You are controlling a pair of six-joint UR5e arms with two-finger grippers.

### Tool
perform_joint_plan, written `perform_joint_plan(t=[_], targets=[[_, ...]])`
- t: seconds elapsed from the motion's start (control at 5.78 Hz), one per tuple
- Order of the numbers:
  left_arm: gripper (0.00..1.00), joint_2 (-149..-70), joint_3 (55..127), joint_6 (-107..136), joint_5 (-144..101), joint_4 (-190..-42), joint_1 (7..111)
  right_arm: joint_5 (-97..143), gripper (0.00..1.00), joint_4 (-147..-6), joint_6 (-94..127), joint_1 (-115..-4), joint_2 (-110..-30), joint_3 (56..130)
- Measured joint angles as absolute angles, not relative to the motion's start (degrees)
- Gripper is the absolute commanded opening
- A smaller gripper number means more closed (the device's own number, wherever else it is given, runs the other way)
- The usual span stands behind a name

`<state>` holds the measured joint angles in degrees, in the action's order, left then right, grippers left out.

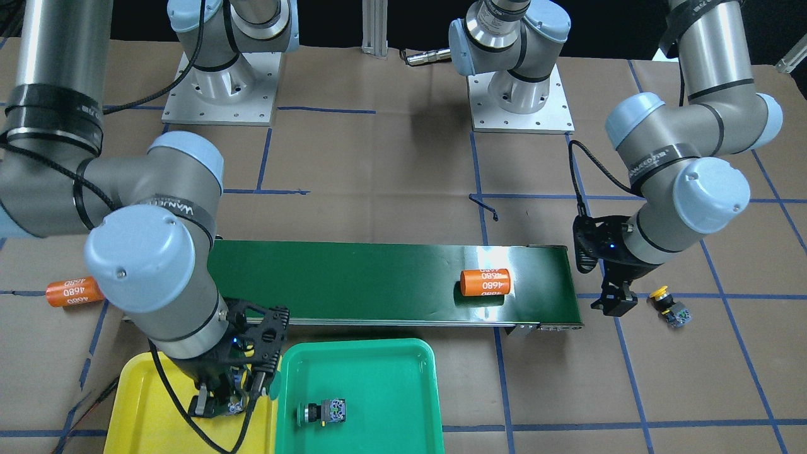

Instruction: Sort buttons by color to trays

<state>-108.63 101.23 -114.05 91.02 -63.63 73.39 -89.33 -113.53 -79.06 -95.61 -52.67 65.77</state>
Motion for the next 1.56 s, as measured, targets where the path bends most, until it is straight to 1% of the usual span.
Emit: perform_joint_plan(t=[0.17, 0.35, 0.52, 0.69, 0.87, 1.21, 1.38, 1.56], targets=[[0.98, -110.25, 99.73, -120.35, 91.05, -63.51, 70.24, -88.65, 0.01, -113.59, -79.03, -96.7, -47.13, 59.22], [0.98, -111.98, 97.46, -126.27, 91.05, -63.36, 67.59, -87.67, 0.01, -114.09, -79.08, -97.43, -43.2, 55.54], [0.98, -114.11, 95.34, -130.72, 91.06, -62.39, 65.37, -86.21, 0.06, -115.72, -79.15, -97.72, -40.65, 54.25], [0.98, -116.4, 94.0, -134.13, 91.06, -60.15, 63.34, -85.2, 0.46, -117.94, -79.18, -97.79, -38.84, 53.91], [0.98, -118.37, 93.8, -137.07, 91.09, -57.03, 62.06, -84.84, 0.99, -118.99, -79.13, -98.08, -37.9, 53.91], [0.98, -120.29, 94.35, -140.43, 91.38, -54.35, 60.2, -85.06, 1.0, -118.47, -78.8, -99.8, -38.42, 53.95], [0.98, -120.69, 94.84, -140.9, 91.81, -54.16, 59.04, -85.5, 1.0, -115.63, -78.7, -100.06, -40.7, 54.06], [0.9, -121.69, 94.99, -141.08, 92.17, -53.57, 58.47, -85.73, 1.0, -109.4, -78.7, -99.63, -44.61, 54.35]])
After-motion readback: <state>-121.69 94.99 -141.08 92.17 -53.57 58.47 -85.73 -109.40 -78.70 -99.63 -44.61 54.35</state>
